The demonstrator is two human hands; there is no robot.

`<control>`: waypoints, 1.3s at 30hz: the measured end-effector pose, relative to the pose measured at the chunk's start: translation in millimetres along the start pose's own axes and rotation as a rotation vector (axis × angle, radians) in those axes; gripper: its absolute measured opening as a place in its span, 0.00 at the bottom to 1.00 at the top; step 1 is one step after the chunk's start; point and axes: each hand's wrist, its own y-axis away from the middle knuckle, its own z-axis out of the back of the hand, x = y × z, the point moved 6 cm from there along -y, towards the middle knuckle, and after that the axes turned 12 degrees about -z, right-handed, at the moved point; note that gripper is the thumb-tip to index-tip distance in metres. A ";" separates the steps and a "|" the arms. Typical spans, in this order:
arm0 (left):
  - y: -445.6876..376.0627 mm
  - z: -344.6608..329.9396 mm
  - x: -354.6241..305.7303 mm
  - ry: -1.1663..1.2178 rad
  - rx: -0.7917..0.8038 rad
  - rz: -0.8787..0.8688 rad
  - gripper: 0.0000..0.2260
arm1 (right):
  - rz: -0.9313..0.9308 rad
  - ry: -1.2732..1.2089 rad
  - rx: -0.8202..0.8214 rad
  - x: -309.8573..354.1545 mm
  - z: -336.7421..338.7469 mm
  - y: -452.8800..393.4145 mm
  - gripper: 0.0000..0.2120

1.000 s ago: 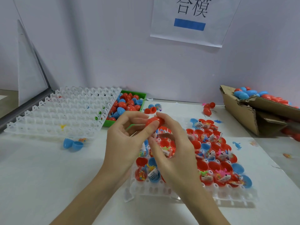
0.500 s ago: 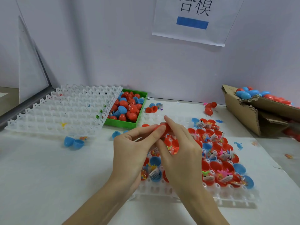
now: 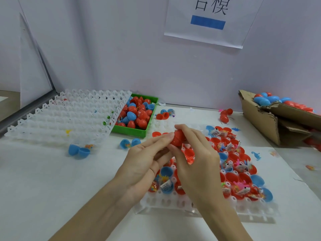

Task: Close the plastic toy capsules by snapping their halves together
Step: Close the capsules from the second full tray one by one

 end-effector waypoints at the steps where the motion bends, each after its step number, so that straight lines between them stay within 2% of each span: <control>1: 0.3 0.2 0.3 0.004 -0.001 0.006 0.14 | 0.011 0.014 0.012 0.0 -0.3 -0.4 0.21; 3: 0.9 0.3 0.8 -0.001 -0.003 0.010 0.15 | 0.022 0.027 0.031 -0.7 -0.7 -0.6 0.20; 8: 0.6 -0.6 1.3 -0.018 0.007 -0.020 0.12 | 0.039 0.027 0.046 -2.6 -1.7 -1.9 0.19; 13: 1.5 -3.1 -3.0 -0.171 0.065 -0.106 0.15 | 0.074 0.053 0.046 -4.8 -0.3 -6.1 0.20; 17: -0.7 -6.0 -4.4 -0.072 0.102 -0.045 0.15 | 0.086 -0.026 0.017 -0.1 1.4 -4.8 0.26; 21: 0.9 -10.1 -6.6 -0.048 0.133 -0.037 0.16 | 0.083 -0.092 -0.031 0.7 5.4 -4.5 0.22; 26: 3.7 -12.3 -7.4 -0.074 0.153 -0.034 0.14 | 0.139 -0.043 -0.102 2.7 10.5 -4.8 0.21; 30: 3.2 -7.9 -8.1 -0.147 0.113 -0.073 0.17 | 0.176 0.000 -0.095 3.3 11.4 -4.5 0.20; 33: 3.3 -8.2 -7.4 -0.222 0.144 -0.074 0.18 | 0.189 0.042 -0.085 2.3 13.3 -5.7 0.20; 39: 1.0 -6.5 -8.0 -0.223 0.140 -0.027 0.17 | 0.176 0.073 -0.049 1.7 7.8 -3.9 0.22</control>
